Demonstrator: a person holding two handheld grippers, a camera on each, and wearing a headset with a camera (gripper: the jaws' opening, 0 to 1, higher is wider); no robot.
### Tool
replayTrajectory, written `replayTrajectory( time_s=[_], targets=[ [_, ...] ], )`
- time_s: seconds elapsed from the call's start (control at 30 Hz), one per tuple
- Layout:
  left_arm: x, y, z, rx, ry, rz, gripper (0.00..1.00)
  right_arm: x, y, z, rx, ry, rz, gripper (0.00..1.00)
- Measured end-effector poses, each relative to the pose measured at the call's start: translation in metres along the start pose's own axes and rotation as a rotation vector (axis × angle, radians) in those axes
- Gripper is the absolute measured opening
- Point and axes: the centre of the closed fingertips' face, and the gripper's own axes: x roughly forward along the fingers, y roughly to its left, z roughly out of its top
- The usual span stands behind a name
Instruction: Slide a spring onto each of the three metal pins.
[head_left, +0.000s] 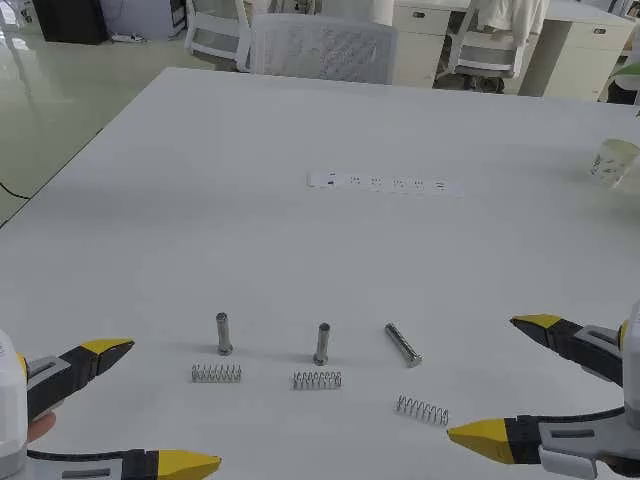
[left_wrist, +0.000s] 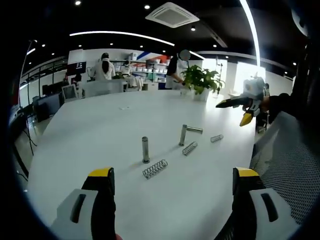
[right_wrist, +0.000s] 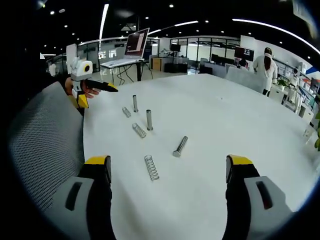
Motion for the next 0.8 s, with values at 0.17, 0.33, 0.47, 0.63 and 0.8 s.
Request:
replayTrajectory(
  time_s=[0.17, 0.33, 0.47, 0.63, 0.8],
  targets=[
    [0.0006, 0.0003, 0.0002, 0.002, 0.001, -0.004, 0.97, 0.0010, 0.0009, -0.0005, -0.001, 0.003, 0.002, 0.96],
    [0.0010, 0.0011, 0.0003, 0.002, 0.001, -0.004, 0.97, 0.0019, 0.0007, -0.0016, -0.003, 0.009, 0.003, 0.96],
    [0.0007, 0.0005, -0.0005, 0.002, 0.003, -0.005, 0.97, 0.0019, 0.0022, -0.0011, -0.004, 0.009, 0.005, 0.96],
    [-0.0002, -0.0008, -0.0019, 0.002, 0.005, -0.009, 0.97, 0.0018, 0.0039, -0.0031, -0.003, 0.012, 0.003, 0.96],
    [0.0000, 0.0012, -0.0014, 0.002, 0.003, -0.008, 0.97, 0.0029, 0.0036, -0.0017, -0.008, 0.013, -0.001, 0.96]
  ],
)
